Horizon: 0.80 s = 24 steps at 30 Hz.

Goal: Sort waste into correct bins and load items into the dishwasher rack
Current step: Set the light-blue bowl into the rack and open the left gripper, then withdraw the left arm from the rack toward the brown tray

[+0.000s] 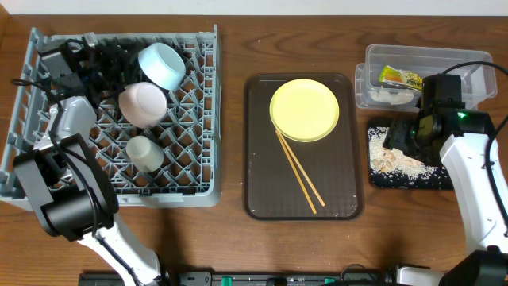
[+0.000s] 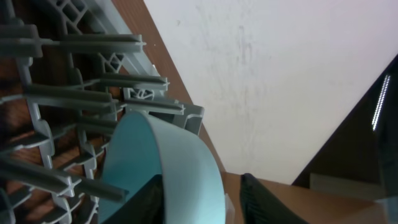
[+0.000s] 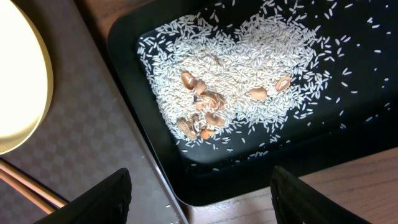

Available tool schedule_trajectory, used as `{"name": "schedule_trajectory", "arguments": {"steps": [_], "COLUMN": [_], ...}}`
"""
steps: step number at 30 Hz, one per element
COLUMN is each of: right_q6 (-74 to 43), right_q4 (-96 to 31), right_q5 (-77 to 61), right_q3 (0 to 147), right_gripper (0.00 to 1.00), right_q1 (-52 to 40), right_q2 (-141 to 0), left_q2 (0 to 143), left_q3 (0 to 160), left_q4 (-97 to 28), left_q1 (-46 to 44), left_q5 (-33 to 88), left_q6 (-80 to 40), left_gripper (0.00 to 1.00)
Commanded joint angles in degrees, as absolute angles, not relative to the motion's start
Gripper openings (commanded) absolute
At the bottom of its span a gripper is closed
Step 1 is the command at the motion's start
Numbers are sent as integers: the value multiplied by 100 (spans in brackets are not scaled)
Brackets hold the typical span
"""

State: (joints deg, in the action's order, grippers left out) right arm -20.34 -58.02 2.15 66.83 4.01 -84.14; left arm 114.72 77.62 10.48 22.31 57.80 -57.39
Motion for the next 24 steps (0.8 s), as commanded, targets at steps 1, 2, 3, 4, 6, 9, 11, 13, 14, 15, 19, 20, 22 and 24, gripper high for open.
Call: {"name": "schedule_trajectory", "arguments": {"steps": [1,2,3,4,6,9,11,13,14,15,19,20,22,24], "right_q6": [-1959,-1959,-1959,-1959,-1938,-1918,-1920,-1920,-1920,-1922,-1922,-1922,-1922,-1922], "right_q4": [-5808,-5806,-5806,-5804,-5804,-5808,-5806,-5795,-5791,-5789,-5789,-5784,-5765,-5758], "right_q5": [255,255,255,255,255,257,255,255,255,255,255,255,255,255], "right_q3": [6768,6768,6768,6768,6768,6768,6768,6768,6768,6768,6768,6768,6768,6768], "right_gripper": [70,70,70,70,70,70,70,70,70,69,70,70,70,72], "right_q1": [460,458,458,458,458,460,458,458,458,460,458,458,458,458], "right_q2": [-8346,-8346,-8346,-8346,-8346,-8346,-8346,-8346,-8346,-8346,-8346,-8346,-8346,-8346], "left_q2": [11526,11515,11504,11485,11417,11284,11174,11048,10986,10899,10521,10409,10193,9957], "left_q3": [7813,7813,7813,7813,7813,7813,7813,7813,7813,7813,7813,7813,7813,7813], "left_q4": [1059,1057,1057,1059,1057,1057,1057,1055,1055,1055,1048,1039,926,556], "left_q1": [2296,2316,2340,2359,2414,2510,2578,2630,2637,2646,2611,2587,2508,2362], "left_q5": [5739,5754,5758,5756,5756,5732,5734,5734,5734,5734,5732,5734,5732,5719], "left_q6": [-5505,-5505,-5502,-5474,-5308,-5076,-4967,-4886,-4834,-4764,-4541,-4539,-4440,-4064], "left_gripper": [46,45,46,46,51,62,64,69,71,75,83,83,86,87]}}
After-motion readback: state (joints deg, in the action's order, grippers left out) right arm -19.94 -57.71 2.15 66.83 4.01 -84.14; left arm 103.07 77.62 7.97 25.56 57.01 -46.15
